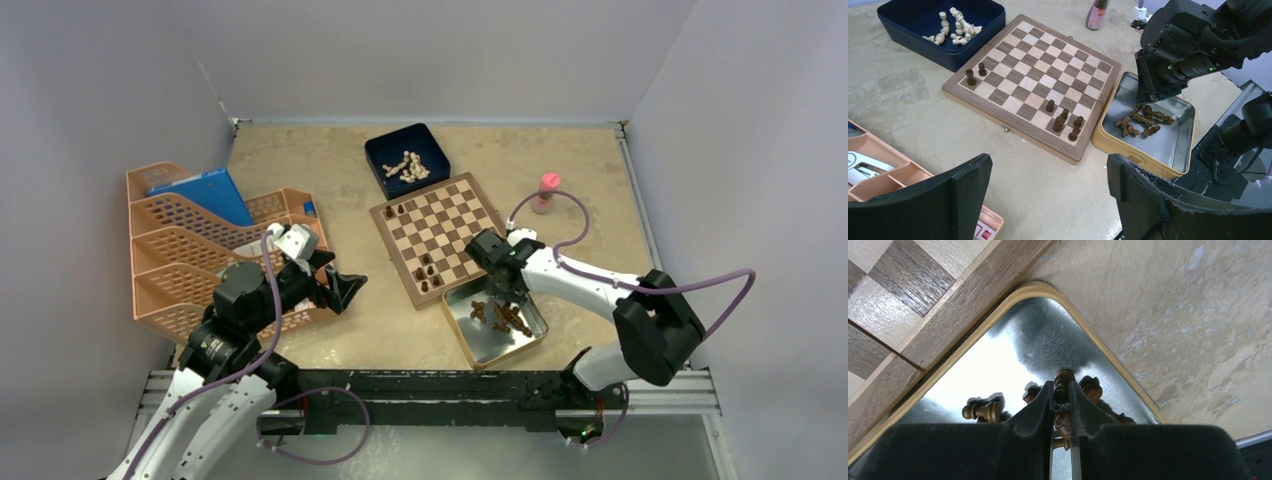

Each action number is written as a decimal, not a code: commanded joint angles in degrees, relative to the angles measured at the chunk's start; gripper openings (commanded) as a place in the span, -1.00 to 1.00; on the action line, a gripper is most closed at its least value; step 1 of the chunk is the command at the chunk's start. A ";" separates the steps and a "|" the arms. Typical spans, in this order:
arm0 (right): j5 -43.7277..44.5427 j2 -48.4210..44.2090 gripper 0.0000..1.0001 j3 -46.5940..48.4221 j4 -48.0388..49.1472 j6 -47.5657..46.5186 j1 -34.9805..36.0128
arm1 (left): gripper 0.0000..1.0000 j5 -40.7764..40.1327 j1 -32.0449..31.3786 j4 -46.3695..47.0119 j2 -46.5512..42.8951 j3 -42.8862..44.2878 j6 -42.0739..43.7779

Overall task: Set up the chess pieces on the board
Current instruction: Pick up the chess piece from the storage box.

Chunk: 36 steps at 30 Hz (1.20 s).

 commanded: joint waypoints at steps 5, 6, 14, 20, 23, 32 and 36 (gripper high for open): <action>4.46 -1.34 -0.78 4.62 -0.93 -1.21 -0.27 | 0.70 0.31 0.02 1.10 0.07 0.56 0.34; 4.58 -1.41 -0.78 5.03 -1.33 -1.31 -0.27 | 0.70 0.27 0.02 1.10 0.12 0.56 0.34; 0.62 -6.77 -0.79 9.57 -4.40 -4.42 -0.01 | 0.70 -0.25 0.02 0.80 0.14 0.78 0.12; -2.12 -8.54 -0.79 12.88 -0.55 -8.18 -0.01 | 0.70 -1.76 0.02 0.18 0.38 1.09 -0.40; -3.79 -5.95 -0.79 17.61 2.31 -11.07 0.01 | 0.70 -2.00 0.02 0.12 0.37 1.00 -0.45; -8.35 9.15 -0.78 33.70 11.84 -19.53 0.02 | 0.73 -4.54 0.02 -0.29 0.53 1.43 -0.80; -9.54 17.35 -0.78 40.22 13.18 -21.70 0.10 | 0.73 -5.27 0.02 -0.49 -0.29 1.36 -0.89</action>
